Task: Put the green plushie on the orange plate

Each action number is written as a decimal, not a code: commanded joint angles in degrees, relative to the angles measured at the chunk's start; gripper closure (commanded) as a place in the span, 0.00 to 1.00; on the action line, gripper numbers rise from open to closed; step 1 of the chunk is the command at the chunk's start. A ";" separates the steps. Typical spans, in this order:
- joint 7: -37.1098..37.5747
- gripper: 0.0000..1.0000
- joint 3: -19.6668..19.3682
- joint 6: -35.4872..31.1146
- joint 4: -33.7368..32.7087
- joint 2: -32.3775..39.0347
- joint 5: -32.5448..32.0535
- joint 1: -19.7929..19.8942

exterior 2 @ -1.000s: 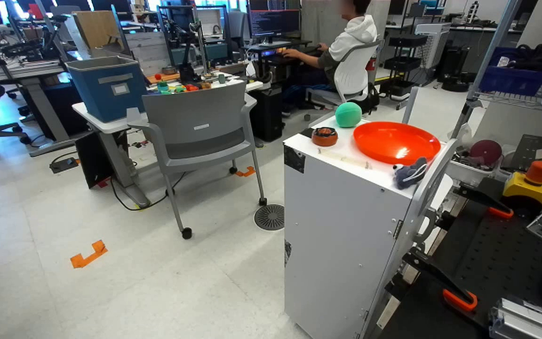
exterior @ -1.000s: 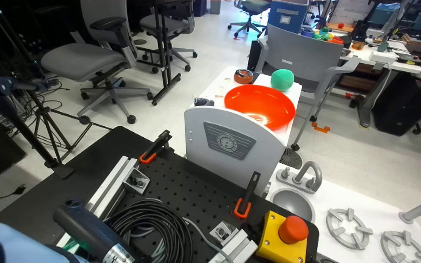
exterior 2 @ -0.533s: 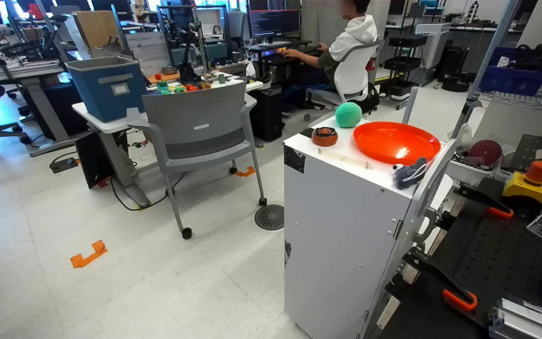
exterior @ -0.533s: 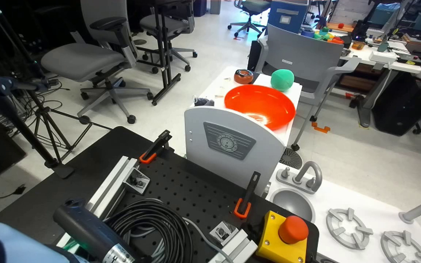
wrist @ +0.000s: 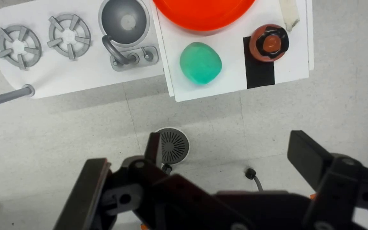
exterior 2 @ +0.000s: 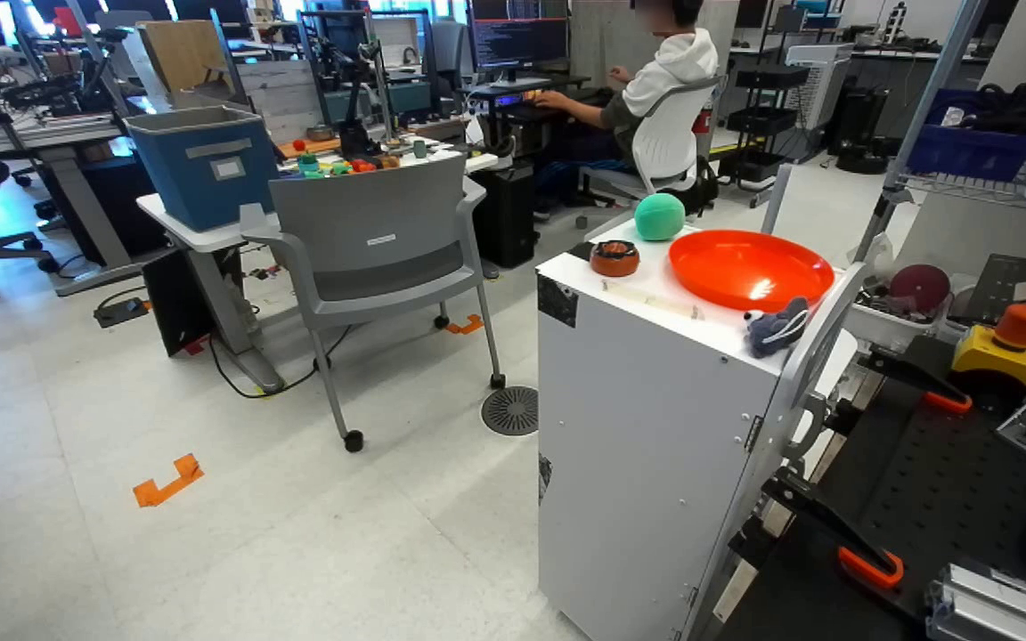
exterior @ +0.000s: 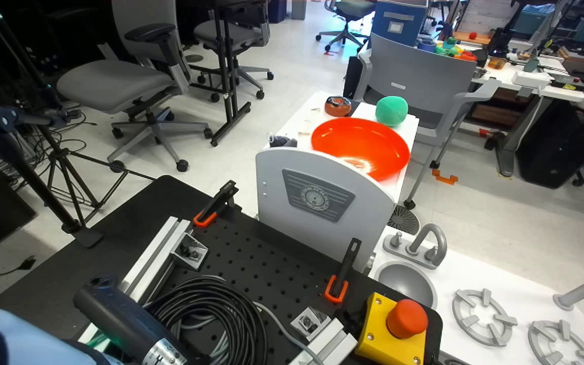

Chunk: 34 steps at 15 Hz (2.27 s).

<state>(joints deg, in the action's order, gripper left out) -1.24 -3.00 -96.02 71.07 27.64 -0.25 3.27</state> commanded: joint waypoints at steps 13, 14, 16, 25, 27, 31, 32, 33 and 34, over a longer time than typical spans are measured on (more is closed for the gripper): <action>-0.88 0.00 0.34 -0.66 -0.80 2.60 -2.22 -0.48; -0.81 0.00 0.30 -0.55 -0.93 2.88 -2.49 -0.55; -0.74 0.00 0.23 -0.61 -0.92 3.34 -3.18 -0.70; -1.08 0.00 0.24 -0.33 -1.25 5.35 -5.73 -1.37; -0.95 0.00 0.09 -0.28 -1.36 5.84 -6.73 -1.69; -1.06 0.00 0.11 -0.16 -1.47 6.42 -7.48 -1.85; -1.11 0.00 0.13 -0.10 -1.49 6.56 -7.55 -1.87; -1.15 0.00 0.14 -0.08 -1.52 6.67 -7.60 -1.88; -1.30 0.00 0.23 -0.09 -1.53 6.66 -7.41 -1.79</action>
<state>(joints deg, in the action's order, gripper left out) -1.70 -2.80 -96.06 71.01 33.36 -6.51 1.74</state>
